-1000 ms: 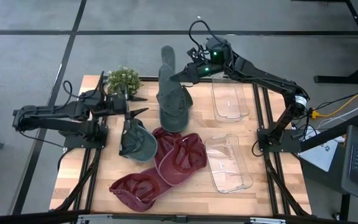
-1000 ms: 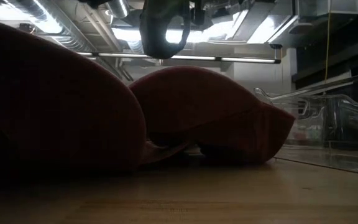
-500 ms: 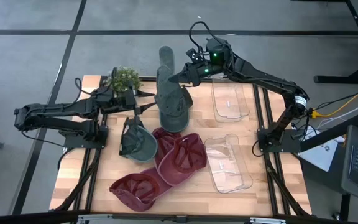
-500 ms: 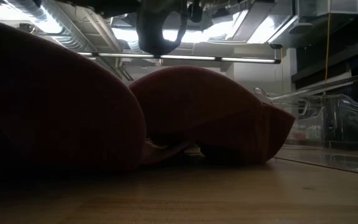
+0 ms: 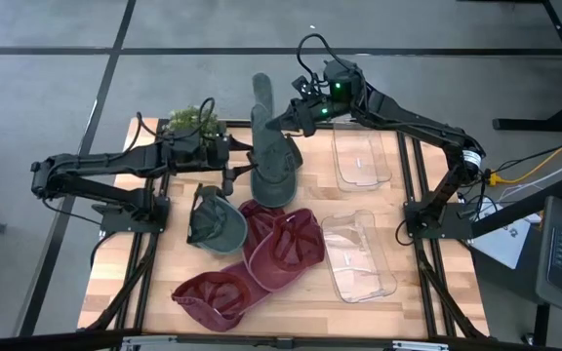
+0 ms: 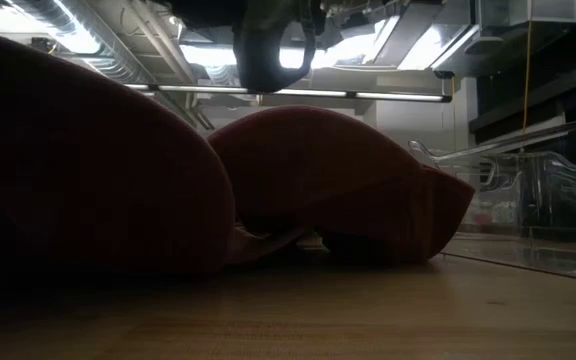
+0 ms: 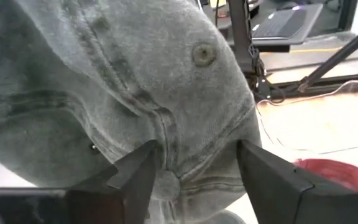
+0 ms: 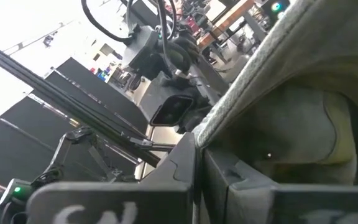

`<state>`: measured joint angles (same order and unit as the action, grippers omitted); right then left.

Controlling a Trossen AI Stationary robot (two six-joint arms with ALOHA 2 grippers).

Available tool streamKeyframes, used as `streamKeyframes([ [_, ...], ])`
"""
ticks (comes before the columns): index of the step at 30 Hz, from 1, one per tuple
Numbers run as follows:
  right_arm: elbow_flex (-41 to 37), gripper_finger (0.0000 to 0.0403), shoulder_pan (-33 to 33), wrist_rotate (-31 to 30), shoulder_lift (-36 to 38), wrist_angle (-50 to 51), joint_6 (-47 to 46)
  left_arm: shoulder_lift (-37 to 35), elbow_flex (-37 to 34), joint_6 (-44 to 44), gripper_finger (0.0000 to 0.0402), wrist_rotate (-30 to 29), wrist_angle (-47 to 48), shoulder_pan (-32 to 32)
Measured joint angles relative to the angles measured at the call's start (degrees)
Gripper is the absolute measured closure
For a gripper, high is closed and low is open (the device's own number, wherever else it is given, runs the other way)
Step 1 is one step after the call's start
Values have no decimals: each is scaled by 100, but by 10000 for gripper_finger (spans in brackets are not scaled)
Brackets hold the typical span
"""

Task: Pick & Place hat
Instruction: Put the right gray cap into the top transparent bin

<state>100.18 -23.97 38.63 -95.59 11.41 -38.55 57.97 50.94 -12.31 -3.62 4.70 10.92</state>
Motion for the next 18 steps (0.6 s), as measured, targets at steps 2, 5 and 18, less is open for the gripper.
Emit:
streamKeyframes([
  [2, 0, 389, 0, 4, 0, 5, 21, -60, 12, -240, 161, -115, 85, 0],
  [5, 0, 389, -5, 4, 0, 3, 24, -171, 12, -759, 143, -312, 149, 0],
  [18, 0, 389, -11, -101, 0, -129, -21, 112, 15, -1454, 137, -784, 281, 13],
])
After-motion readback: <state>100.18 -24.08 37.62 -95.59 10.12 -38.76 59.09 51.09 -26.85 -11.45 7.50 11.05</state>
